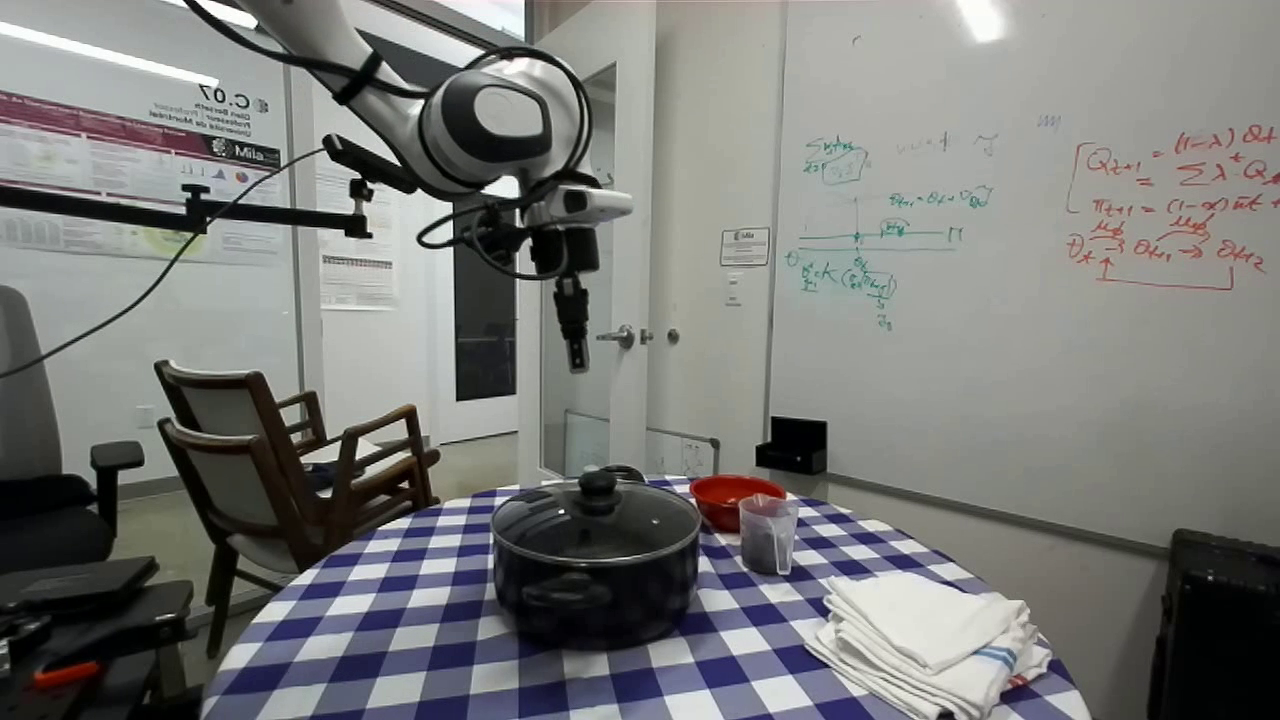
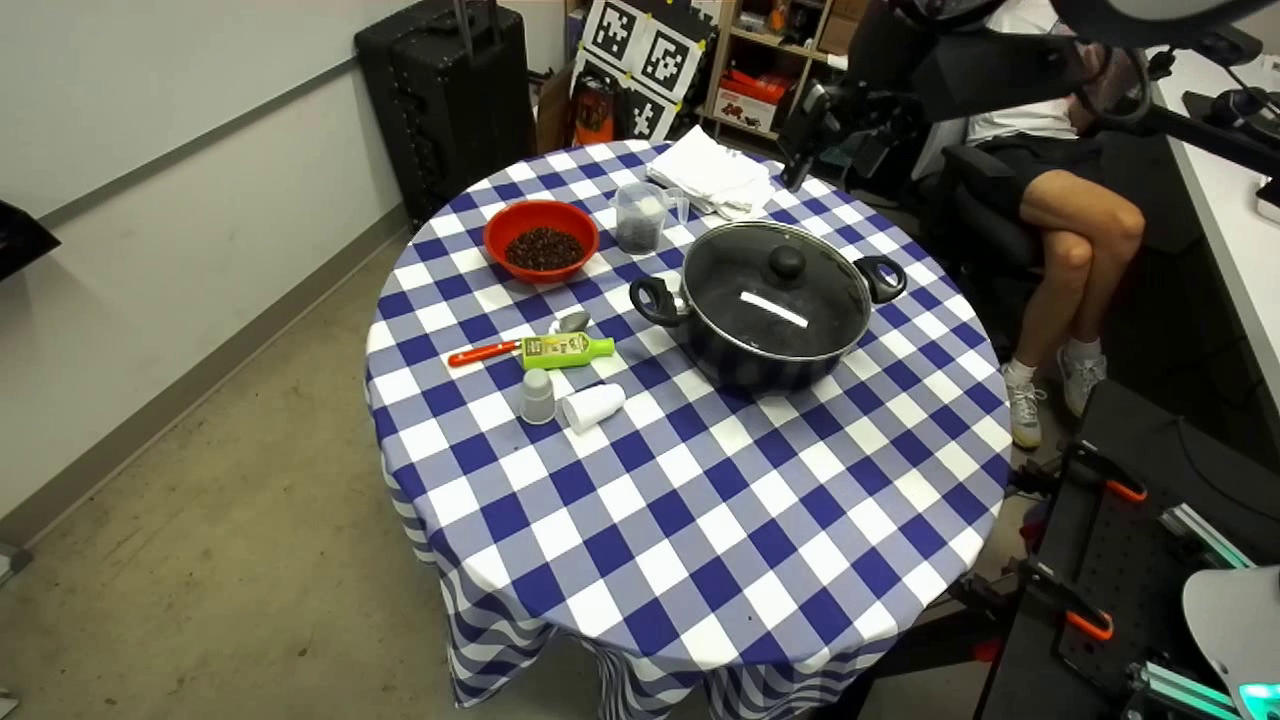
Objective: Remove the glass lid from the black pot
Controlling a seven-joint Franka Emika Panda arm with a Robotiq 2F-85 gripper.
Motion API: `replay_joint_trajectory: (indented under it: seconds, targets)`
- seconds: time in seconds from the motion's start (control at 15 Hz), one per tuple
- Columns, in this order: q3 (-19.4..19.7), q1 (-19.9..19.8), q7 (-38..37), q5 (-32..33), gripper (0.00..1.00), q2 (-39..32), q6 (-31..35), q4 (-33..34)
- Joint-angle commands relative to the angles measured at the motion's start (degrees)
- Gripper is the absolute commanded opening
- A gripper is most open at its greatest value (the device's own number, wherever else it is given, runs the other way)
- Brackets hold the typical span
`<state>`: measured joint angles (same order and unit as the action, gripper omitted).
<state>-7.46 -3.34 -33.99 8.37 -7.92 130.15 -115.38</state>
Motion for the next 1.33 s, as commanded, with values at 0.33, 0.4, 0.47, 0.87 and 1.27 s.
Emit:
replay_joint_trajectory:
  seconds: [0.33, 0.4, 0.47, 0.87, 1.27]
  targets:
    - [8.2, 5.1, 0.8, -0.7, 1.00, -13.4, -3.7, 12.3]
    - [8.8, 5.6, 0.7, 0.0, 1.00, -13.8, -3.6, 12.1]
    - [9.1, 5.8, 1.1, -0.2, 1.00, -14.3, -4.1, 12.0]
    - [10.2, 6.3, 2.3, -1.1, 1.00, -15.6, -4.9, 10.1]
    - [9.7, 5.7, 6.4, -4.1, 1.00, -17.5, -4.3, 10.0]
